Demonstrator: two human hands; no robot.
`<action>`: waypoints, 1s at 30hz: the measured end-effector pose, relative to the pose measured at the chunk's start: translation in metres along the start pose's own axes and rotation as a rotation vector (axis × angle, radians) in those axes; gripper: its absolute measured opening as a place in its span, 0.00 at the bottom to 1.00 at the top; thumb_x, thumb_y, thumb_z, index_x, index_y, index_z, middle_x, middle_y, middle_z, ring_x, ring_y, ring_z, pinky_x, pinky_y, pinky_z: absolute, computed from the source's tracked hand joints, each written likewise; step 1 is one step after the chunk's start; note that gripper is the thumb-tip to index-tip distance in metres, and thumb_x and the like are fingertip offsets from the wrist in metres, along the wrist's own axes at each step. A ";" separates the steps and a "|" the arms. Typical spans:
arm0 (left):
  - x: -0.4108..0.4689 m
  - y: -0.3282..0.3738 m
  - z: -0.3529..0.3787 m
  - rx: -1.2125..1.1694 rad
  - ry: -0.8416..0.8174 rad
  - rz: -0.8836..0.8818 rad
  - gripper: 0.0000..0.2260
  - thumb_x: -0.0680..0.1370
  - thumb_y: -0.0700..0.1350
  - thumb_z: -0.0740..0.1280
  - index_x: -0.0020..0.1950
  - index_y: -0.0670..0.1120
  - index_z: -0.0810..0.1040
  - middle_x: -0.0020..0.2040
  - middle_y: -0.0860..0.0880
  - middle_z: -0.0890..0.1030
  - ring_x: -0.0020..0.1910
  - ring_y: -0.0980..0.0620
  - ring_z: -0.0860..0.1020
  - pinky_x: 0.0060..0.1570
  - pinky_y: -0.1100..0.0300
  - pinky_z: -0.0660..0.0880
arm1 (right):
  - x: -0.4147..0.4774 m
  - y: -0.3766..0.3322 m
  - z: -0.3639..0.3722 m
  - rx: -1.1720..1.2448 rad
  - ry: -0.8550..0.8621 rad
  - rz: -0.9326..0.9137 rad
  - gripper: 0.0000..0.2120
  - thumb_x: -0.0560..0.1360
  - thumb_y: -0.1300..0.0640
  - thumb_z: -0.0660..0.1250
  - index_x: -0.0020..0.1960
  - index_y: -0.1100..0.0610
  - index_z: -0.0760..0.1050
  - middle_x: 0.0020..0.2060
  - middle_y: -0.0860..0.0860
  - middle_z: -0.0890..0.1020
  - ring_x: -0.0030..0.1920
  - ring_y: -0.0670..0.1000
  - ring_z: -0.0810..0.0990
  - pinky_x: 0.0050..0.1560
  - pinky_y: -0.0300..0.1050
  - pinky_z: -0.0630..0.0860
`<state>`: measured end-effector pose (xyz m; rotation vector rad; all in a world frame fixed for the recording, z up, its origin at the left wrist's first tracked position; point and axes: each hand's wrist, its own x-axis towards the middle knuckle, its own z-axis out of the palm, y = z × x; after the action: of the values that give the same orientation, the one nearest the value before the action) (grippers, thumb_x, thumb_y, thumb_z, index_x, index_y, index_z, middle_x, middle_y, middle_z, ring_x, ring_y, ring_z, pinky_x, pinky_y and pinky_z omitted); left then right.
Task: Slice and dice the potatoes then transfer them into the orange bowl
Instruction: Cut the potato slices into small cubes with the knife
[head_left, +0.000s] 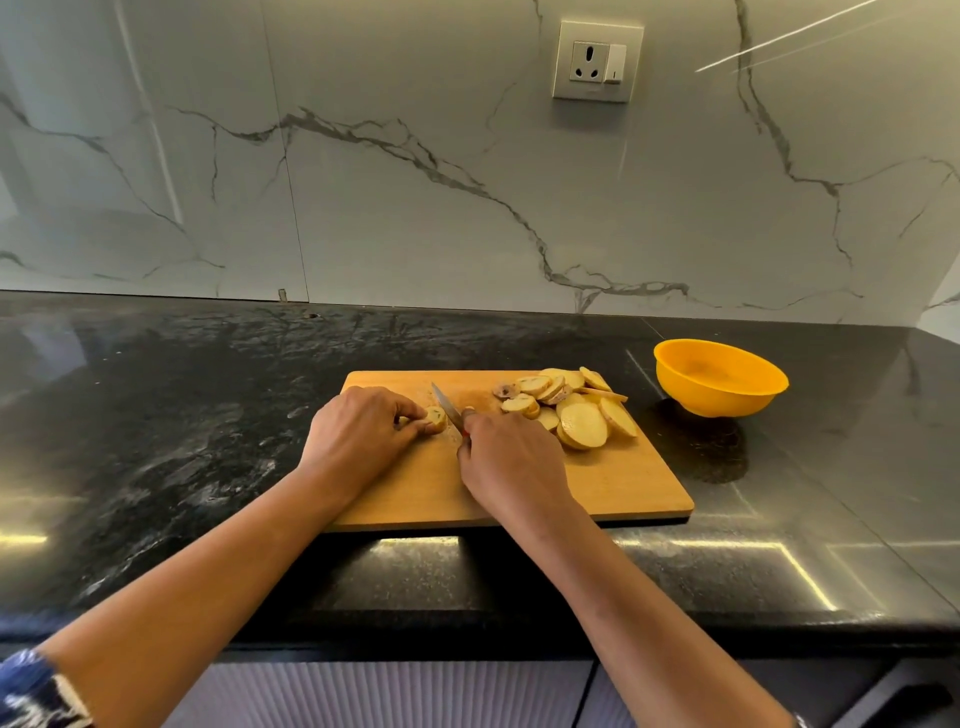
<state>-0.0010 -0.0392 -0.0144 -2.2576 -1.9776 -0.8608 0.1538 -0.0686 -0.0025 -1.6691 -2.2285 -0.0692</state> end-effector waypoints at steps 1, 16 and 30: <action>0.000 0.000 0.000 0.005 0.003 0.002 0.14 0.74 0.59 0.67 0.54 0.53 0.83 0.52 0.52 0.83 0.47 0.53 0.80 0.44 0.58 0.77 | 0.000 -0.001 -0.001 -0.001 -0.001 -0.001 0.13 0.81 0.52 0.58 0.62 0.54 0.74 0.49 0.50 0.80 0.49 0.52 0.78 0.42 0.44 0.72; 0.001 0.002 -0.001 0.029 -0.018 -0.013 0.16 0.73 0.60 0.67 0.55 0.53 0.82 0.52 0.50 0.82 0.48 0.51 0.80 0.45 0.57 0.77 | 0.007 -0.006 -0.013 -0.090 -0.187 -0.063 0.11 0.81 0.56 0.58 0.60 0.56 0.74 0.50 0.52 0.79 0.43 0.49 0.72 0.41 0.43 0.68; 0.000 0.001 0.000 0.010 0.002 -0.020 0.16 0.74 0.60 0.67 0.56 0.53 0.82 0.51 0.52 0.83 0.48 0.52 0.80 0.43 0.59 0.75 | -0.032 0.005 -0.032 -0.165 -0.203 -0.165 0.11 0.81 0.56 0.56 0.59 0.54 0.74 0.32 0.46 0.66 0.37 0.47 0.70 0.32 0.40 0.64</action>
<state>0.0003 -0.0394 -0.0139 -2.2344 -2.0030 -0.8518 0.1742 -0.1047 0.0168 -1.6344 -2.5738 -0.1343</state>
